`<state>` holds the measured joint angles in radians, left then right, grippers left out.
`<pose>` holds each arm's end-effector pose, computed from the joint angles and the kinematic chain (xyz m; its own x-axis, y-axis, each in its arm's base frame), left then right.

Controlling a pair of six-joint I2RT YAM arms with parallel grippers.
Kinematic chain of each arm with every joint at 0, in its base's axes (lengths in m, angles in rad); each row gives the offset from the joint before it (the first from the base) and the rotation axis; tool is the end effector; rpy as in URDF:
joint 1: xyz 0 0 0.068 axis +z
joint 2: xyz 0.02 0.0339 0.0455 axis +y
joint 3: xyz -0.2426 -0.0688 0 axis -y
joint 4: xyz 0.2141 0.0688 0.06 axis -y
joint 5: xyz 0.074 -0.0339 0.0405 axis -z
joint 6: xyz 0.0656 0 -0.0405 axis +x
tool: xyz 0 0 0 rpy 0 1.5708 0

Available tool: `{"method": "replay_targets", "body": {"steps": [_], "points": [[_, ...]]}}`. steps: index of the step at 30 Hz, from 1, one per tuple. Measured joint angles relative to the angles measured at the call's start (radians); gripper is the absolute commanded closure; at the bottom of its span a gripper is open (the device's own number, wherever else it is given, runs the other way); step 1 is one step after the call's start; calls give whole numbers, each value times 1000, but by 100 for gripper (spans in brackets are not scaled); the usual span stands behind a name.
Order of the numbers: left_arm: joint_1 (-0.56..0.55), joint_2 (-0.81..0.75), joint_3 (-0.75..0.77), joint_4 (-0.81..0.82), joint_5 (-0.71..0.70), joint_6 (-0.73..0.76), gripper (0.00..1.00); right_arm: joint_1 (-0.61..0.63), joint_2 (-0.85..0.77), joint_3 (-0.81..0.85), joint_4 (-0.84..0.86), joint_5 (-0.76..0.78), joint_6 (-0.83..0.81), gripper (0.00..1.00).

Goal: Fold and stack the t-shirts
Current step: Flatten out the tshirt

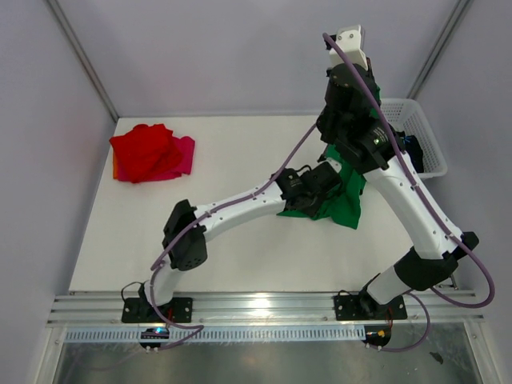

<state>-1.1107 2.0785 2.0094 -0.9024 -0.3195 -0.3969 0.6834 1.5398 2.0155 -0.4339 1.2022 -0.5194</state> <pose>0.2105 -0.3784 0.2580 -0.6366 0.4580 -0.6205 0.5703 0.8212 0.0212 0.2502 0.1249 0.5115 -0.2177 -0.4079 -0.8867 0.4460 0.7665 -0.4621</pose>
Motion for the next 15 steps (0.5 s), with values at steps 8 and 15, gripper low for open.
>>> {"method": "replay_targets", "body": {"steps": [8, 15], "points": [[-11, 259, 143, 44, 55, -45, 59, 0, 0, 4, -12, -8, 21, 97], [-43, 373, 209, 79, 120, -71, 59, 0, 0, 4, -41, -26, 54, 97]]}}
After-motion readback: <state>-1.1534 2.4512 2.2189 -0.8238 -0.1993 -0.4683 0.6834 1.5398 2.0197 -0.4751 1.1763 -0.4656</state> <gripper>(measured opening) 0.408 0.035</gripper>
